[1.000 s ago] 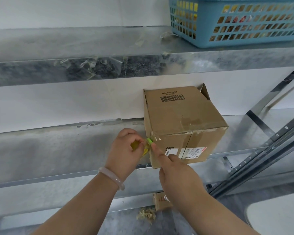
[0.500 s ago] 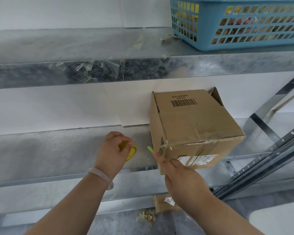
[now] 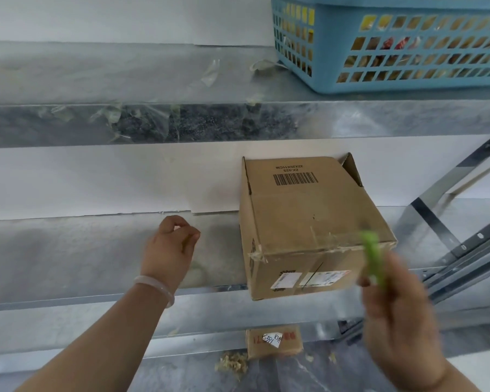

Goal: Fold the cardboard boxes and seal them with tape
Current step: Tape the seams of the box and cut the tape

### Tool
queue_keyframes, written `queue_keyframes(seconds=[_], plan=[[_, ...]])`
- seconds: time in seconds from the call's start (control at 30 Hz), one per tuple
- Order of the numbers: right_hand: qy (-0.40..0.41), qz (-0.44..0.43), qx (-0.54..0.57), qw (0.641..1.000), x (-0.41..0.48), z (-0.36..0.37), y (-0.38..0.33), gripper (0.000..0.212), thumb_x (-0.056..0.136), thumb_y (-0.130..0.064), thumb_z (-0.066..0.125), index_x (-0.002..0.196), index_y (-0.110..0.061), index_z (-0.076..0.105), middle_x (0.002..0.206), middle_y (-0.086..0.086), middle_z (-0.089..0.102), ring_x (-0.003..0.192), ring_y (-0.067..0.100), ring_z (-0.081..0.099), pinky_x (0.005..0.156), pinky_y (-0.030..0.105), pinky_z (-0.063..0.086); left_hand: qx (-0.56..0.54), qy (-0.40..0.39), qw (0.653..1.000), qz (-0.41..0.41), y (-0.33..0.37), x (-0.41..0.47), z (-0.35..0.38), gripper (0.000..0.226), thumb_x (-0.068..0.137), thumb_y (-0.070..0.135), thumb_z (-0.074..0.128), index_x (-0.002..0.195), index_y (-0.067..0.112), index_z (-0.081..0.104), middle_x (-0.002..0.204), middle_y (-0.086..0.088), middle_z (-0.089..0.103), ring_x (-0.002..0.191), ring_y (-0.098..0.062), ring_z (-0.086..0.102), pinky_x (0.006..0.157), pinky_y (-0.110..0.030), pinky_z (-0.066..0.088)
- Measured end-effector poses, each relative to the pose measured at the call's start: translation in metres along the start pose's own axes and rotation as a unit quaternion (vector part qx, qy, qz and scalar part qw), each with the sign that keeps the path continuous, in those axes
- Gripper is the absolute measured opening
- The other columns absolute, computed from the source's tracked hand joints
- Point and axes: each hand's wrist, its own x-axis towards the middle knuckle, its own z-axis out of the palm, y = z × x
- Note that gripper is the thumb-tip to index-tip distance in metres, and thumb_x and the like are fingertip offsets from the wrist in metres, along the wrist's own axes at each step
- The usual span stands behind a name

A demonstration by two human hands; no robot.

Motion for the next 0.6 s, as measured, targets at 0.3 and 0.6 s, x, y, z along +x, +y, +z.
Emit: queue_keyframes(seconds=[0.3, 0.6], plan=[[-0.1, 0.448, -0.236, 0.857, 0.018, -0.027, 0.141, 0.045, 0.097, -0.007, 0.038, 0.139, -0.023, 0.042, 0.105, 0.017, 0.056, 0.077, 0.029, 0.056, 0.064, 0.047, 0.053, 0.176, -0.021, 0.98, 0.09, -0.018, -0.025, 0.053, 0.023, 0.082, 0.032, 0.055, 0.089, 0.029, 0.077, 0.103, 0.002, 0.064, 0.084, -0.026, 0.064, 0.081, -0.04, 0.043], [-0.288, 0.479, -0.316, 0.767, 0.016, 0.007, 0.167, 0.016, 0.096, -0.003, 0.041, 0.102, -0.008, 0.055, 0.104, 0.016, 0.053, 0.09, 0.034, 0.052, 0.087, 0.044, 0.045, 0.218, -0.049, 0.97, 0.096, -0.019, -0.059, 0.074, 0.043, 0.076, 0.018, 0.038, 0.098, 0.024, 0.074, 0.122, 0.0, 0.059, 0.091, -0.027, 0.067, 0.101, -0.047, 0.029]])
